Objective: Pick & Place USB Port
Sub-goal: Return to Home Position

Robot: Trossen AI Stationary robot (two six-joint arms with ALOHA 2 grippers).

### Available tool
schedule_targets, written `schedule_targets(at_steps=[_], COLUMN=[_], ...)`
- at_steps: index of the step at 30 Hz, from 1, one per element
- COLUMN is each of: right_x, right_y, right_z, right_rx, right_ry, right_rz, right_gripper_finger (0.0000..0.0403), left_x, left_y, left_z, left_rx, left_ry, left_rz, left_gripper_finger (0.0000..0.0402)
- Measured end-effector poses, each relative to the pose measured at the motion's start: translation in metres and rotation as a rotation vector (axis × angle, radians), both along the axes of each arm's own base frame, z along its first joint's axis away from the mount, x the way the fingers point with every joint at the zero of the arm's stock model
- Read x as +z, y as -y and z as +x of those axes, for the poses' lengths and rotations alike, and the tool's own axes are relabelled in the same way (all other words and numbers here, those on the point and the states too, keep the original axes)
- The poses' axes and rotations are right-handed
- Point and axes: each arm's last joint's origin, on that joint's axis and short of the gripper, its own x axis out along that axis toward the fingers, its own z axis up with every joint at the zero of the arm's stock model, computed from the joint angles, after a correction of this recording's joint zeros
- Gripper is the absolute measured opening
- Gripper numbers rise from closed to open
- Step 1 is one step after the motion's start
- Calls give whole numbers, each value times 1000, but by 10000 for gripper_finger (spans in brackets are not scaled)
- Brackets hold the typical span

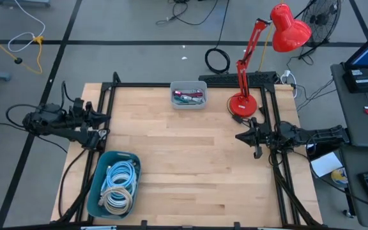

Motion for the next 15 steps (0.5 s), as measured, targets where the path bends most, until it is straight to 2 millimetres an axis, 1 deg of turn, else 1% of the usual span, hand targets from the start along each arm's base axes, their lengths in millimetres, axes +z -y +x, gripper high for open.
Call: schedule_targets(at_steps=[6,9,12,15], right_x=[0,0,-1,-1], right_y=[0,0,-2,-4], right_z=[0,0,0,0], right_rx=[0,7,80,123], right_ry=[-3,-5,-8,-7], right_rz=[30,-13,-48,-56], right_gripper_finger=[0,0,0,0], left_x=[-5,-11,-16,-18], left_y=[-1,-1,-2,-3], left_z=[-1,-3,-4,-5], left_rx=[13,24,42,79], left_ry=[-60,-124,-177,-193], left_rz=[45,63,75,61], left_gripper_finger=[0,0,0,0])
